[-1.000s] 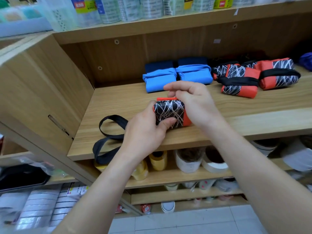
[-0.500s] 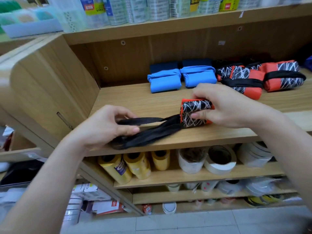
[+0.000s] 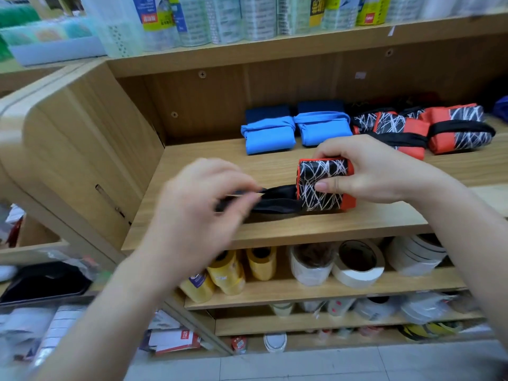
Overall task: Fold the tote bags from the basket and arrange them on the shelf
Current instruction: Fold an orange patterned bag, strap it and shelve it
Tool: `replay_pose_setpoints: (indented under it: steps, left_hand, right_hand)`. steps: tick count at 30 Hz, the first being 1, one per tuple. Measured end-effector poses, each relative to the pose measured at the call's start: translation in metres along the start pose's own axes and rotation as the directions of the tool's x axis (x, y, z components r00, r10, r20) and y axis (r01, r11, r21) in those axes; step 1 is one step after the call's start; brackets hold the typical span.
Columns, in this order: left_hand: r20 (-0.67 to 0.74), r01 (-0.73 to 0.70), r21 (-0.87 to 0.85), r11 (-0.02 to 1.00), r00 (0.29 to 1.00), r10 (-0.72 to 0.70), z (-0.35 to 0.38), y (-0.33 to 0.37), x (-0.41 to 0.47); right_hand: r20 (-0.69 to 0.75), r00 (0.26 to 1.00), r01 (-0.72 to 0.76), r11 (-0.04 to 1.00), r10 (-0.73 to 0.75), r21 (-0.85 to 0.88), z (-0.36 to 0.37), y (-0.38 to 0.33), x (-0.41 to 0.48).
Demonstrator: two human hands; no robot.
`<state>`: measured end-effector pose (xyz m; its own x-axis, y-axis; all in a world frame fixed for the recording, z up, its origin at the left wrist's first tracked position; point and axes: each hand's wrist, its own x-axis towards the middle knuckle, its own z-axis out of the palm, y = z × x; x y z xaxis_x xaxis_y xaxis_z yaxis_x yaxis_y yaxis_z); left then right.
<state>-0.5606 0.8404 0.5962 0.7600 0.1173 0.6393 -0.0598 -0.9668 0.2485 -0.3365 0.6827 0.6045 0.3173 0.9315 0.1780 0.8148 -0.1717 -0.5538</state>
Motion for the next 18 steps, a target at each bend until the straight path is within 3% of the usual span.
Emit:
replay_pose_setpoints:
  steps: [2,4,10,13,15,16,18]
  left_hand:
    - [0.121,-0.122,0.162,0.979,0.987,0.103,0.024,0.013,0.004]
    - [0.209,-0.17,0.28,0.945,0.971,0.113,0.045,0.012,0.005]
    - [0.195,-0.18,0.368,0.912,0.974,0.113,0.059,-0.003,0.003]
    - [0.324,-0.156,0.138,0.978,0.94,0.104,0.041,-0.014,0.003]
    - [0.429,-0.016,-0.115,0.993,0.901,0.064,0.024,-0.02,0.0]
    - [0.49,0.111,-0.246,0.963,0.871,0.025,0.014,-0.023,-0.001]
    - [0.586,0.357,-0.494,0.793,0.811,-0.001,-0.005,-0.026,-0.003]
  right_hand:
    - [0.014,1.0,-0.003,1.0,0.003,0.008,-0.002,-0.004,0.001]
    - [0.028,1.0,-0.011,1.0,0.011,0.017,-0.004,-0.006,0.001]
    - [0.069,0.996,-0.055,0.996,0.05,0.076,-0.011,-0.003,-0.005]
    - [0.074,0.995,-0.078,0.993,0.071,0.088,-0.015,0.005,-0.008]
    - [0.073,0.993,-0.104,0.989,0.097,0.101,-0.018,0.012,-0.01]
    - [0.07,0.991,-0.119,0.986,0.112,0.115,-0.021,0.016,-0.01]
    - [0.067,0.99,-0.138,0.975,0.128,0.172,-0.023,0.022,-0.012]
